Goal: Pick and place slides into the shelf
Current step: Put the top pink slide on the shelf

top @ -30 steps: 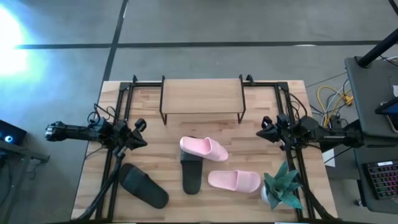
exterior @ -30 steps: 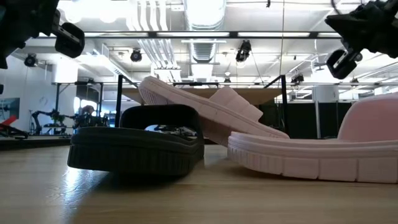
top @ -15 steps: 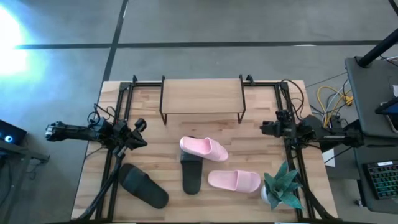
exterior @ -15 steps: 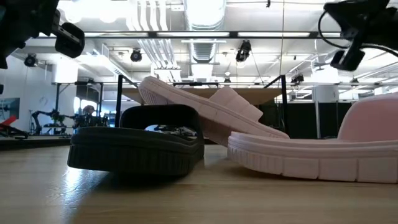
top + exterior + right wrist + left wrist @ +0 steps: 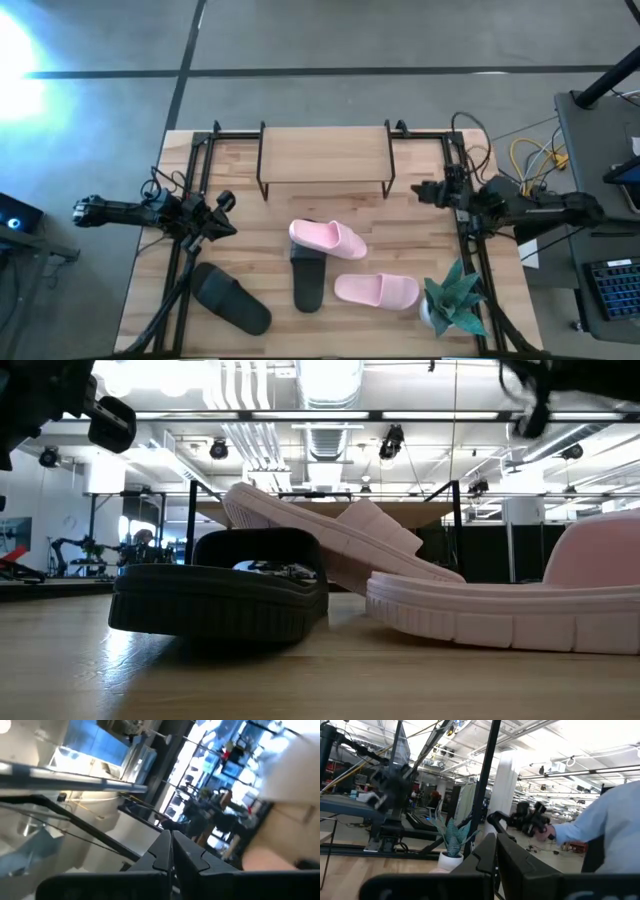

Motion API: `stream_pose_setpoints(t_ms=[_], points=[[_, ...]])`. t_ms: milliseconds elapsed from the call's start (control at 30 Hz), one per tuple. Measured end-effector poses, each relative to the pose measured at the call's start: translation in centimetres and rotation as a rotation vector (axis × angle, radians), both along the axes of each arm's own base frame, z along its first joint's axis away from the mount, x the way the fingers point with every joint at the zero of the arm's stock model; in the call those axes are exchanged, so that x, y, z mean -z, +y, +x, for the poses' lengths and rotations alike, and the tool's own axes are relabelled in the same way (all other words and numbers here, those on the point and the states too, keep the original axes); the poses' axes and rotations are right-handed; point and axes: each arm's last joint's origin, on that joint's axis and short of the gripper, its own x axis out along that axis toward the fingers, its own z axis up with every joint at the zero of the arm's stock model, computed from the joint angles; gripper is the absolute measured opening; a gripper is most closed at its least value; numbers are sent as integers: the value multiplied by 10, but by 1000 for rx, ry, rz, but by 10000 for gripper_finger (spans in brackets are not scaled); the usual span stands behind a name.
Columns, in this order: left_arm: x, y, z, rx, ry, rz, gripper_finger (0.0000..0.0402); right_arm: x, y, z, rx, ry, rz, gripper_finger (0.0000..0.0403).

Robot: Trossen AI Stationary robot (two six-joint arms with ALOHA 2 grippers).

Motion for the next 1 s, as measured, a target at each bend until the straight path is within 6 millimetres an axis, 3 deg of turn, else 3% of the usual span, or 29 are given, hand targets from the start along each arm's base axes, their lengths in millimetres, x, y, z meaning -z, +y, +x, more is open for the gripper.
stream_pose_setpoints(t_ms=[133, 300, 467, 600, 867, 1000], points=[[0, 0, 0, 0, 0, 0, 0, -53, 1, 22, 16, 15, -100, 9], [0, 0, 0, 0, 0, 0, 0, -84, 2, 60, -7, 378, -110, 9], [0, 0, 0, 0, 0, 0, 0, -83, 3, 88, -23, 888, 1, 9], [0, 0, 0, 0, 0, 0, 0, -79, 8, 112, -25, 1158, 60, 9], [0, 0, 0, 0, 0, 0, 0, -72, 25, 163, -71, 1500, 78, 11], [0, 0, 0, 0, 0, 0, 0, -68, 33, 191, -99, 1611, 32, 32]])
